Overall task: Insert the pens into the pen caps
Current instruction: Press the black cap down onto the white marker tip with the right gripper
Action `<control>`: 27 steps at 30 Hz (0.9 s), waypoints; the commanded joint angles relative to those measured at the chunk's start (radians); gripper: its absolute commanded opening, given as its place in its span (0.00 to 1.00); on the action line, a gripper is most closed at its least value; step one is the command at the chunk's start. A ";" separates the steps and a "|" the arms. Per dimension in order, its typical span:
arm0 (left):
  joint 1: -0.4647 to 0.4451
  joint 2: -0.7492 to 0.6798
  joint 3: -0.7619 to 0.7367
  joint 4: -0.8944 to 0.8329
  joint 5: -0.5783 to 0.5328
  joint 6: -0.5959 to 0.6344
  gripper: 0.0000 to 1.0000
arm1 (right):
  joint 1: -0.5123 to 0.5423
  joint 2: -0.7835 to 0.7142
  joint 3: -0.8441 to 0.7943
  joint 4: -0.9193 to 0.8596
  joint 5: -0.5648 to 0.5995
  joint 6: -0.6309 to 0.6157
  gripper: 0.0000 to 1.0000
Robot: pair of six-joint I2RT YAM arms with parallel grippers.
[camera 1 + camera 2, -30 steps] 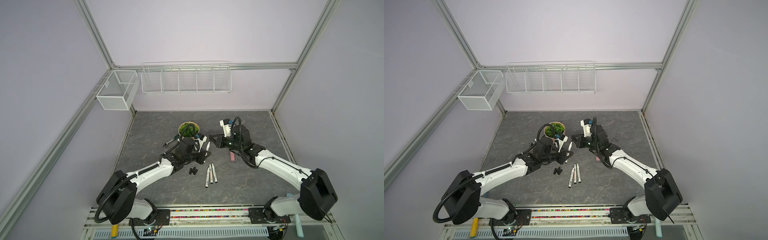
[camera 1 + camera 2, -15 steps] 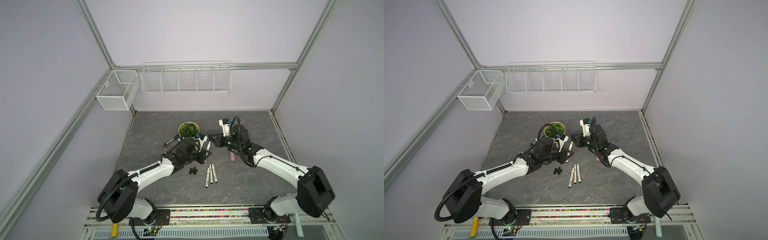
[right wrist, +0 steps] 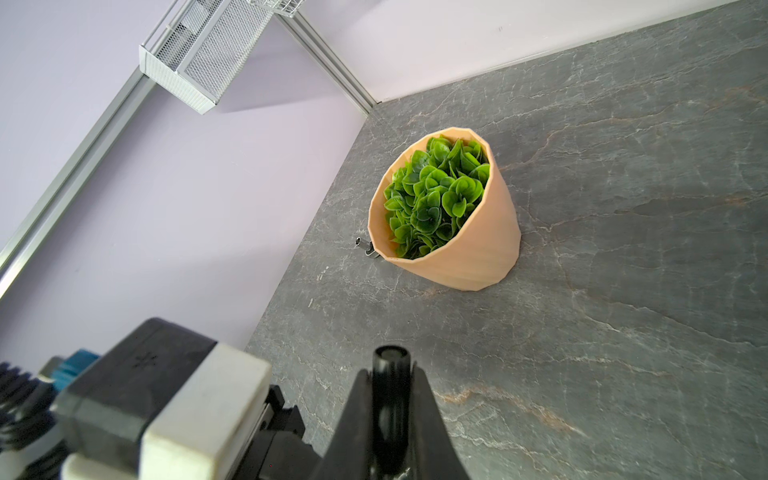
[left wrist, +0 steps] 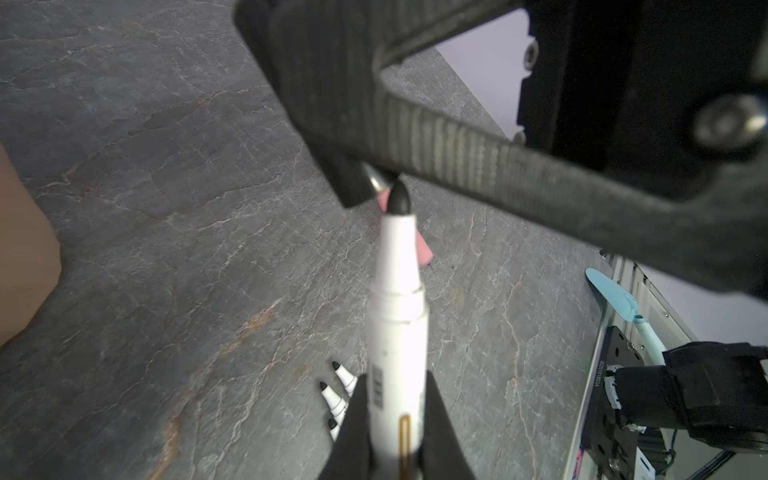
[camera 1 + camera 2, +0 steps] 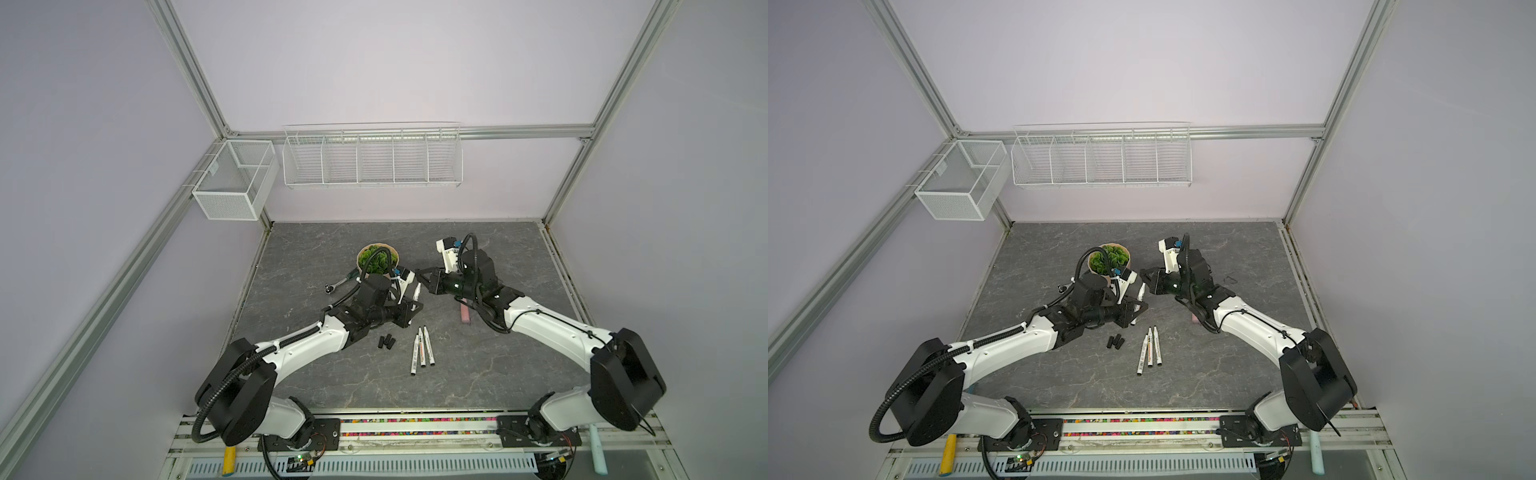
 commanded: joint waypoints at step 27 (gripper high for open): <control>-0.004 0.027 0.039 0.030 -0.001 -0.010 0.00 | 0.002 0.001 0.023 0.013 0.010 -0.013 0.07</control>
